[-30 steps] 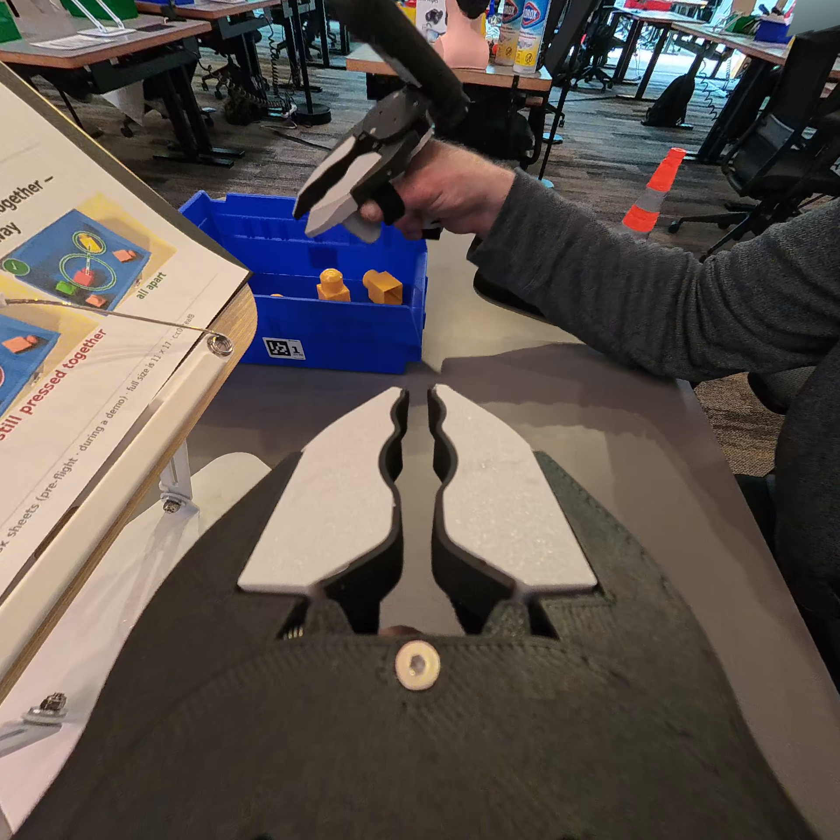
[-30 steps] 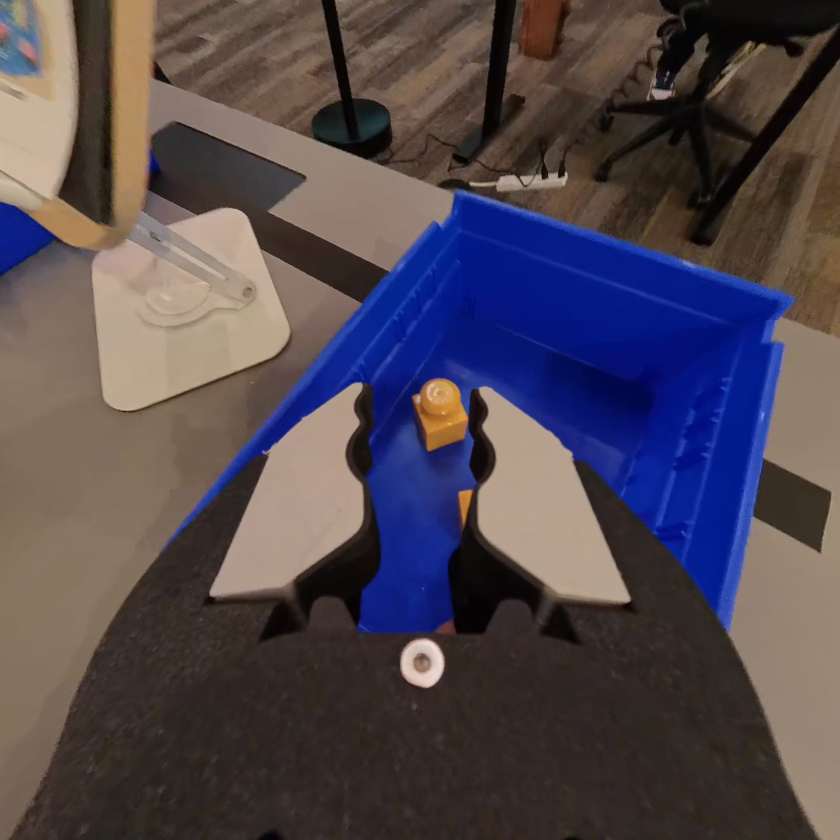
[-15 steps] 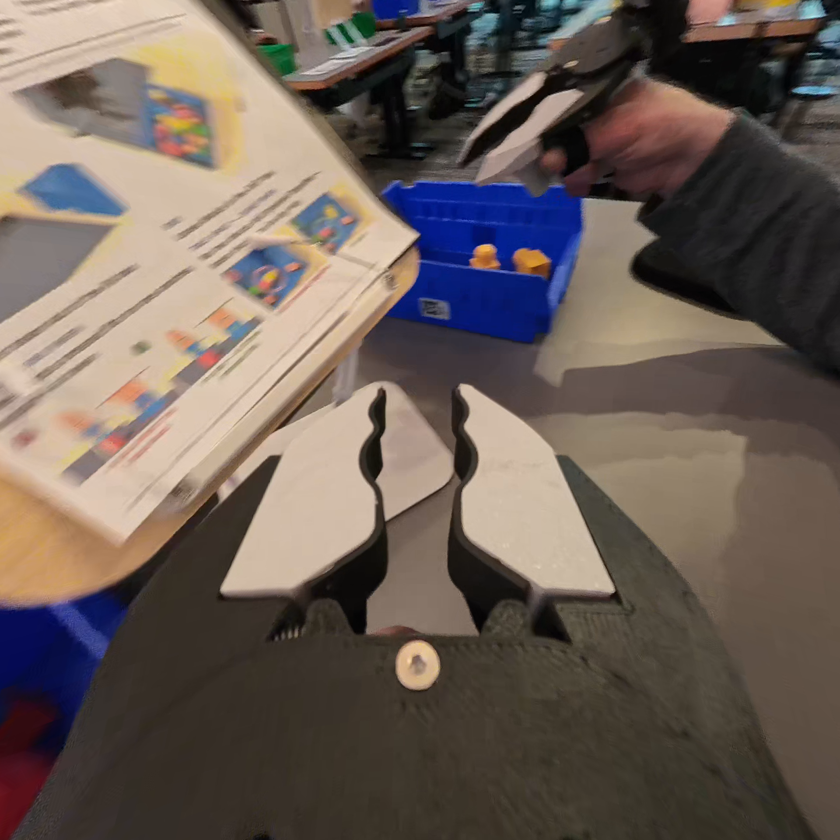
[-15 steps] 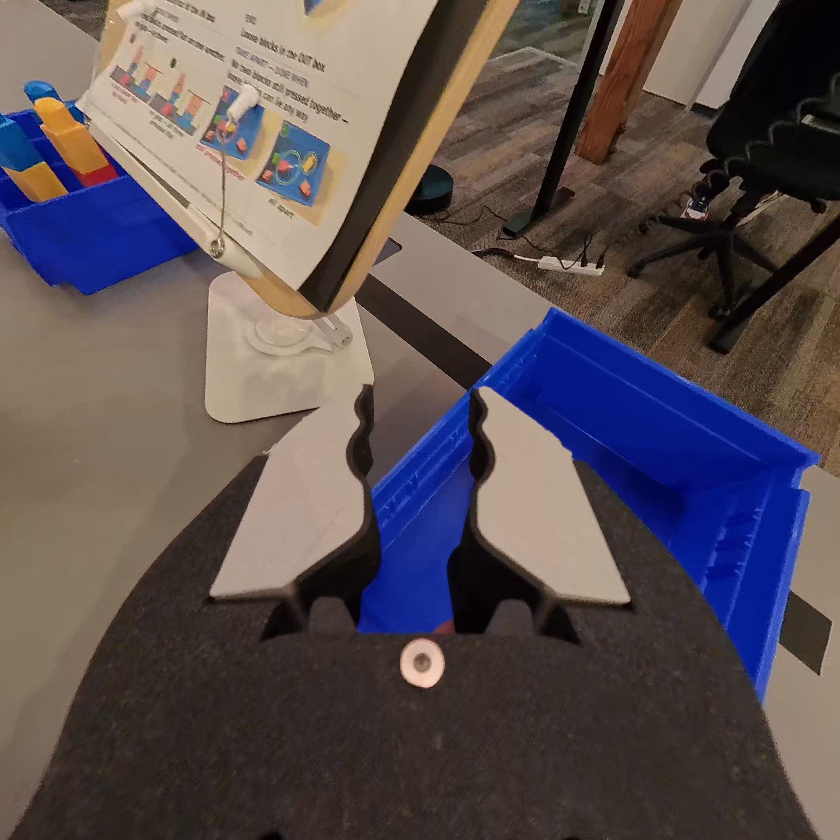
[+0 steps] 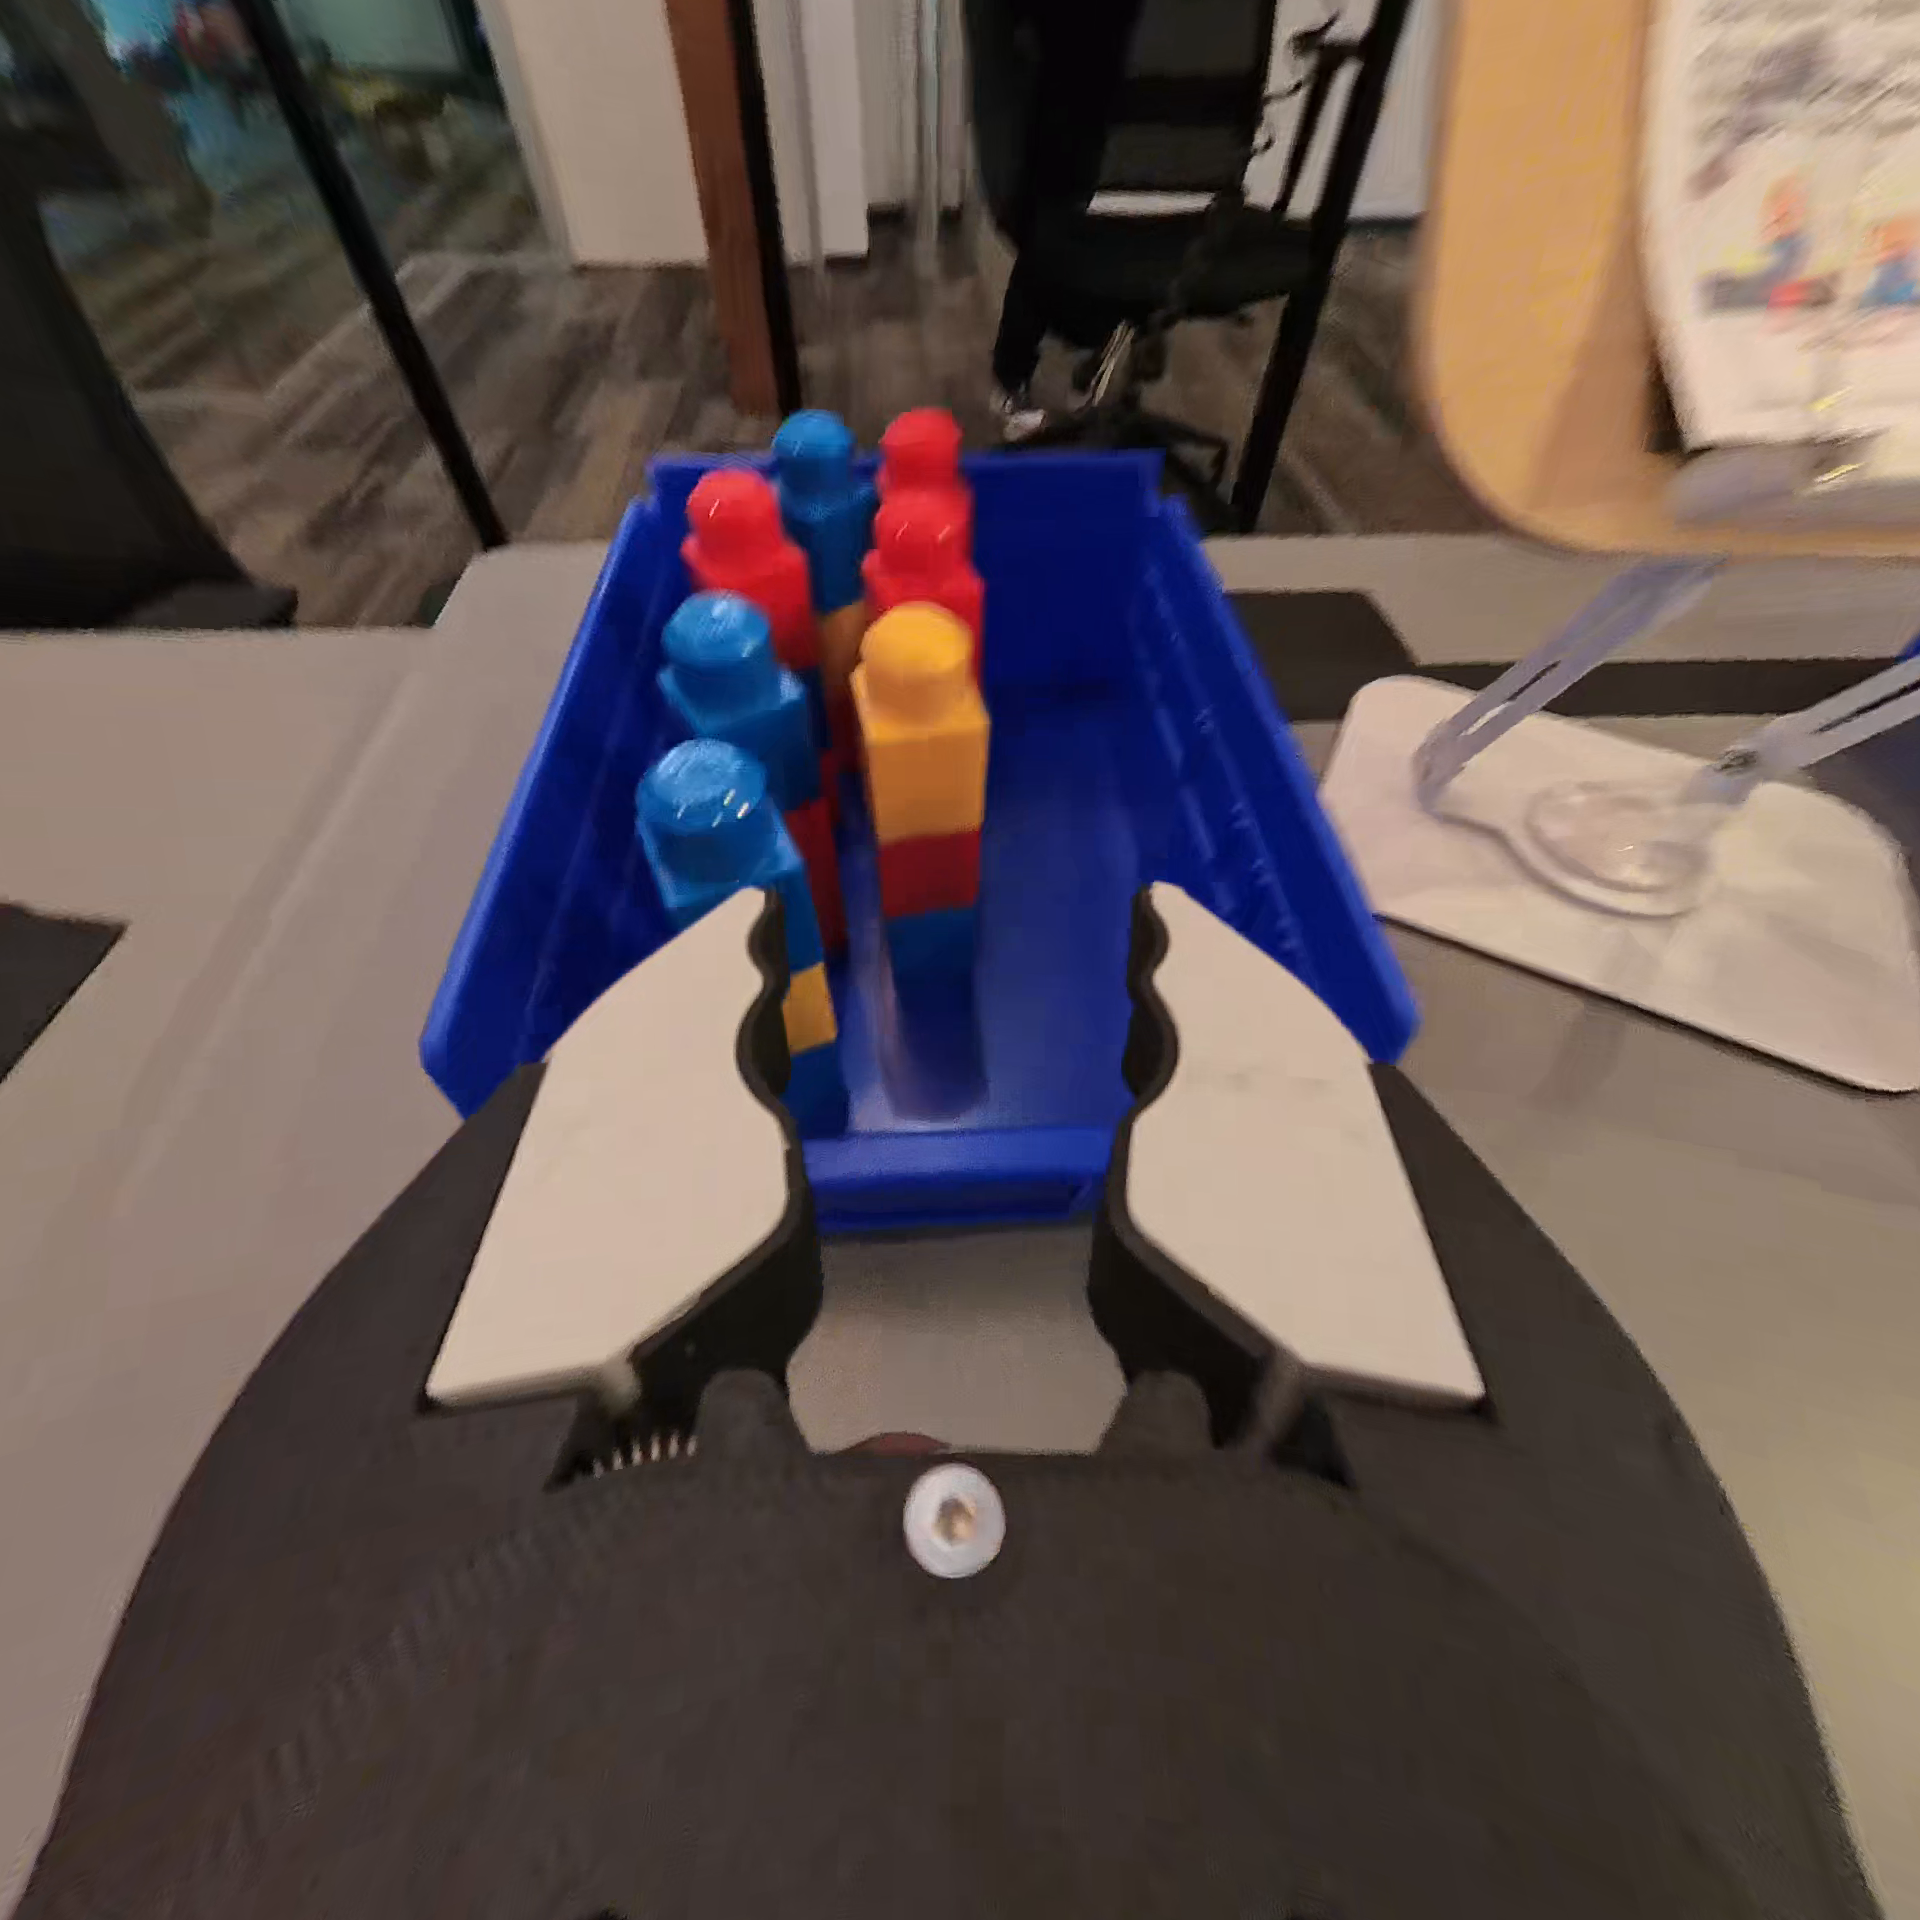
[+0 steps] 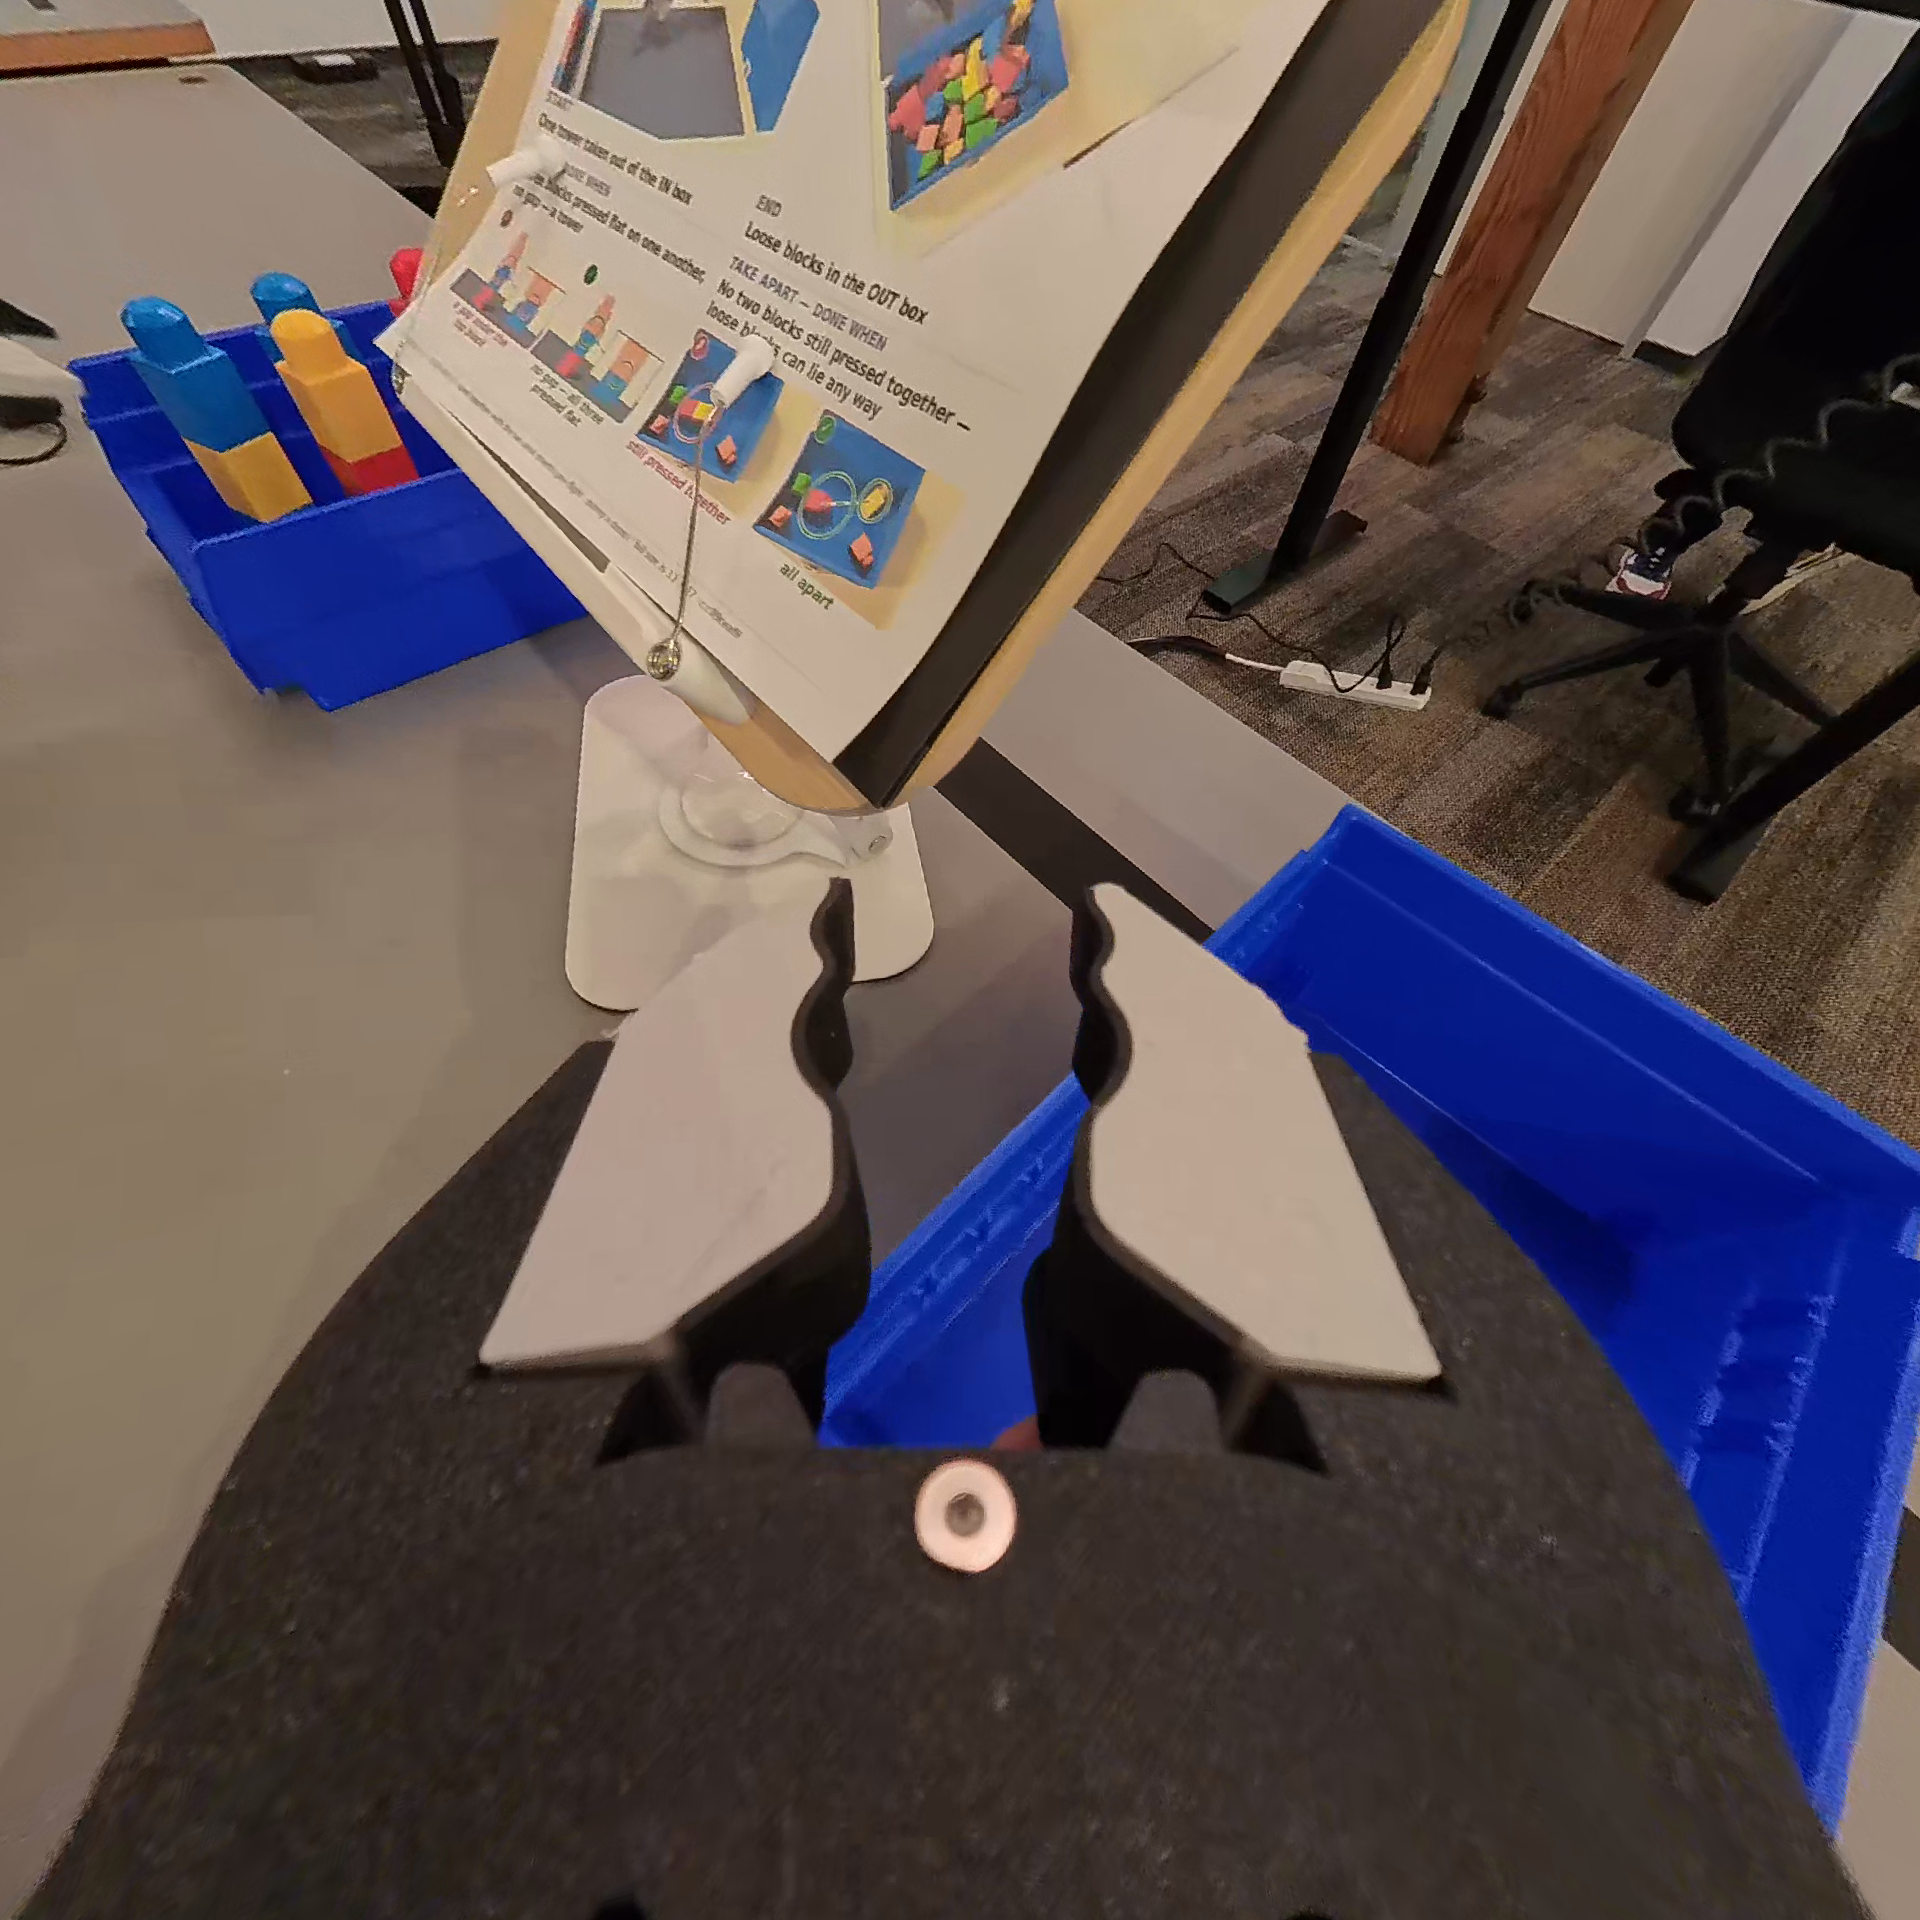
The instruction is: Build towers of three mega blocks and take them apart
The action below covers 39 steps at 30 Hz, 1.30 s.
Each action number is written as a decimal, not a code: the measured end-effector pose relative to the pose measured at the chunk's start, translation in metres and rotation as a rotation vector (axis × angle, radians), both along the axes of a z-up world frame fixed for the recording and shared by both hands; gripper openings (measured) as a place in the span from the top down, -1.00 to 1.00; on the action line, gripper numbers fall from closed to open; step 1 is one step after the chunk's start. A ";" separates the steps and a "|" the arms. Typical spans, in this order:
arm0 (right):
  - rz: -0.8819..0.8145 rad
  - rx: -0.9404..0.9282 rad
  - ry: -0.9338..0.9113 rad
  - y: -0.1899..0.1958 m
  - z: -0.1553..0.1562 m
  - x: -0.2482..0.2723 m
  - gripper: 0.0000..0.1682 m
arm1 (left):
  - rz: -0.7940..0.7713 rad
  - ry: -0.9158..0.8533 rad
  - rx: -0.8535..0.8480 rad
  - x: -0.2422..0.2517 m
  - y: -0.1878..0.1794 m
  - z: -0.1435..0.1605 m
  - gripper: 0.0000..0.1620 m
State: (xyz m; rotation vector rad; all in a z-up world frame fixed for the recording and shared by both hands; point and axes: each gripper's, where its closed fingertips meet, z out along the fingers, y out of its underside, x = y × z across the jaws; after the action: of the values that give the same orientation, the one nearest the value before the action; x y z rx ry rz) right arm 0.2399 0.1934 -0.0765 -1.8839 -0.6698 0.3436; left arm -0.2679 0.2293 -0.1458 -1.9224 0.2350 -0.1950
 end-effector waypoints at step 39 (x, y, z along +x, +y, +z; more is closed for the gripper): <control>0.133 0.092 -0.035 -0.022 0.025 -0.045 0.51 | 0.026 0.046 -0.196 -0.017 0.032 -0.039 0.55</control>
State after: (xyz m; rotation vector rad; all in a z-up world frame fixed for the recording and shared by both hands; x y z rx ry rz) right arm 0.1951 0.1717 -0.0518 -1.7660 -0.8237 0.3602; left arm -0.2851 0.2608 -0.1845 -2.1255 0.2281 -0.1612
